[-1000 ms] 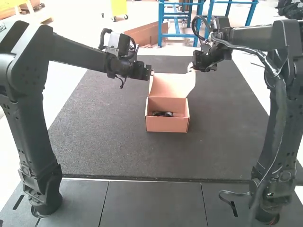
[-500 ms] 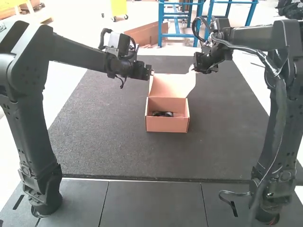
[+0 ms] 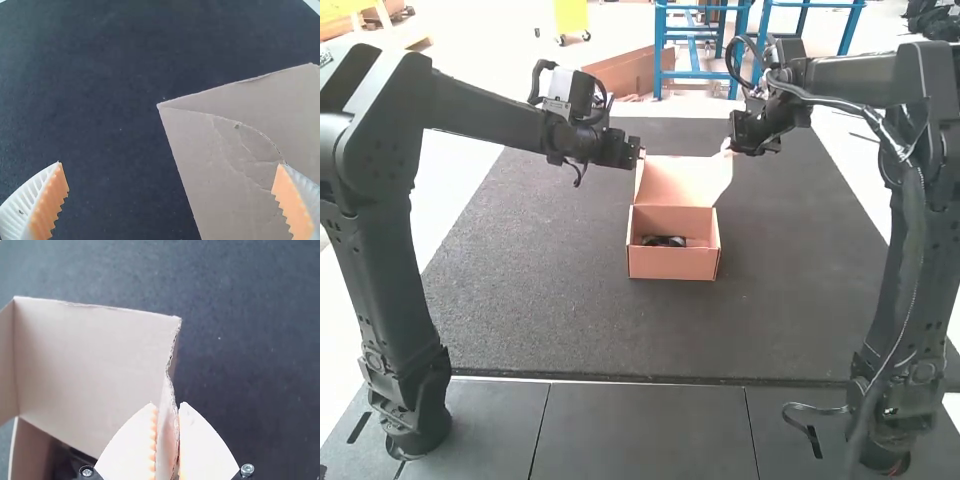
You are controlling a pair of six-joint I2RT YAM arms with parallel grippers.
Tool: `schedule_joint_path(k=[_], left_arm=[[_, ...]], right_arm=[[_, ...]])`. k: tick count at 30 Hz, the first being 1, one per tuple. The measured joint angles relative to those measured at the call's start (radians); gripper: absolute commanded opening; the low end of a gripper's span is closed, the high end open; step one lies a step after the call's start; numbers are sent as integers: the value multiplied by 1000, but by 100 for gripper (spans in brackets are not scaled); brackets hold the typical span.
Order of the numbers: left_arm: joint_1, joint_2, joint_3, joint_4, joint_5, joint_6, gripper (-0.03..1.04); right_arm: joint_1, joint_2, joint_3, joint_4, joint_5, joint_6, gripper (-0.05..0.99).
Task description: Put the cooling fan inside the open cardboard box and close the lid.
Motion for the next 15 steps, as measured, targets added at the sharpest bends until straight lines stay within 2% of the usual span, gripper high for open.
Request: schedule_joint_path(k=[15], left_arm=[[0,0,0,5,0,0,97]], right_arm=[[0,0,3,-40,0,-15,3]])
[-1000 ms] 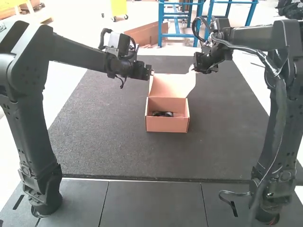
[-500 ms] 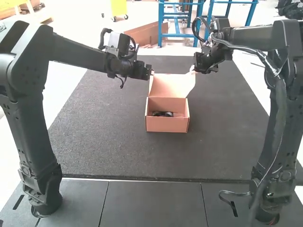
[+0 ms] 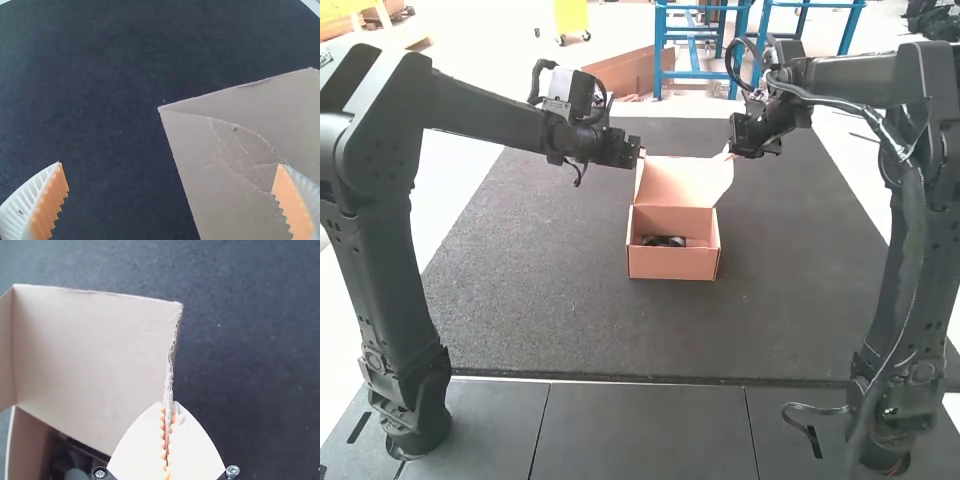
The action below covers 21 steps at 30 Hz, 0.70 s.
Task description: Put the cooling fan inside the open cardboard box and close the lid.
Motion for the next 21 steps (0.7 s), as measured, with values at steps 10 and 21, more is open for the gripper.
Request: schedule_joint_path(k=[10,21], left_arm=[[0,0,0,-2,0,0,97],[0,0,0,-25,0,-1,97]], right_arm=[[5,0,32,-70,8,-13,-1],[60,-35,6,-61,45,-39,-2]])
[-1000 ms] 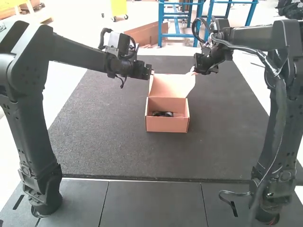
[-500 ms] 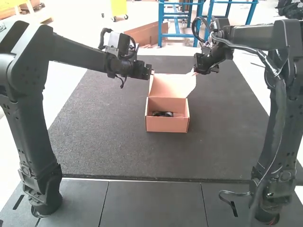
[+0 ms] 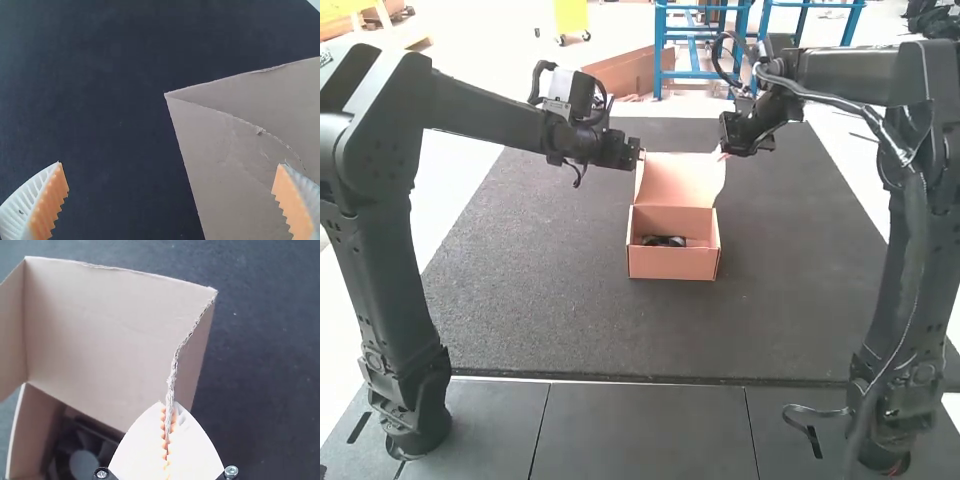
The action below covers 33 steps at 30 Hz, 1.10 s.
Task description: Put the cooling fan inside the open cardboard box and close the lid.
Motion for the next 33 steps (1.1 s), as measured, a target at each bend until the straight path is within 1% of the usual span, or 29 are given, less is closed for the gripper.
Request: schedule_joint_path(k=[5,12,17,23,28,33], left_arm=[[0,0,0,-25,0,0,97],[0,-11,-3,-26,0,0,97],[0,-67,-38,-24,0,0,97],[0,-111,-88,-17,0,0,97],[-2,-113,-137,-6,0,-1,97],[-10,-113,-175,16,2,-5,97]], right_arm=[[3,-73,-97,55,18,0,-2],[36,-193,-251,124,51,2,-1],[62,-260,-346,174,71,13,-1],[65,-305,-417,225,96,35,-1],[65,-327,-460,271,103,55,-1],[71,-353,-506,304,89,82,-1]])
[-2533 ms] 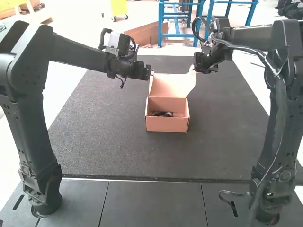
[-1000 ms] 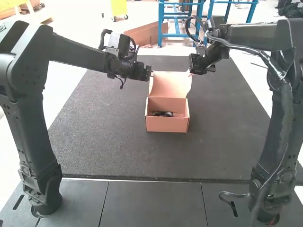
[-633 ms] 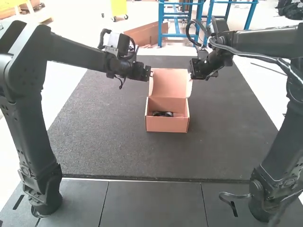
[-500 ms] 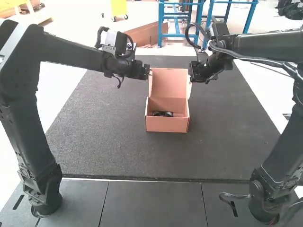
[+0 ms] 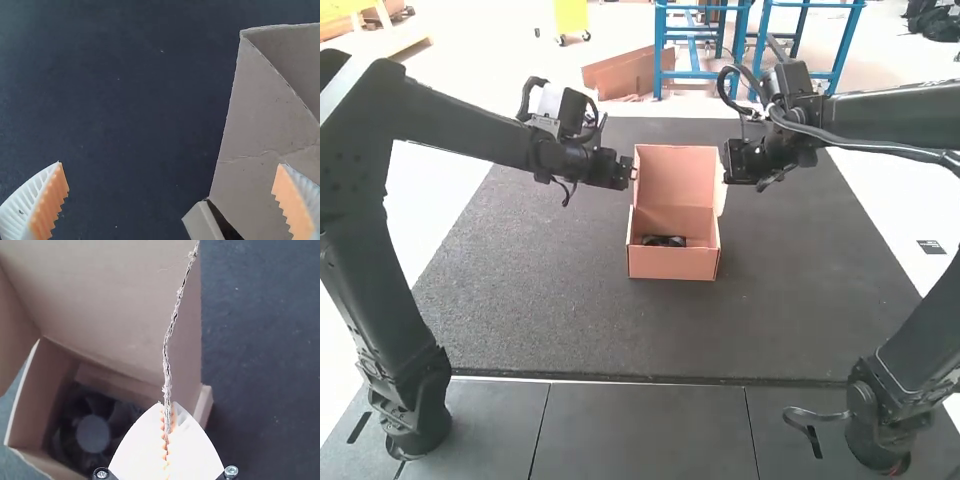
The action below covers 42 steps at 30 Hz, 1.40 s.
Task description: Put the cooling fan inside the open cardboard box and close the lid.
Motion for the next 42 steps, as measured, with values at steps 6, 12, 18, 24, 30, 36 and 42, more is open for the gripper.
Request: schedule_joint_path(k=[6,12,18,24,30,36,42], left_arm=[[-2,0,-23,21,10,-14,97],[-2,0,-47,23,18,-30,97],[-2,-22,-88,21,22,-40,97],[-11,-80,-142,22,32,-48,97],[-38,-137,-214,21,48,-55,97],[-41,-209,-280,-39,51,-47,97],[-13,-328,-298,-68,31,0,97]], right_arm=[[17,-11,-36,21,-32,22,-1],[31,-14,-74,32,-49,32,-1],[47,-45,-128,37,-50,34,-1],[70,-71,-184,44,-48,34,-1],[77,-78,-241,58,-15,21,-2],[79,-78,-267,57,15,-2,28],[79,-100,-232,34,33,-1,92]])
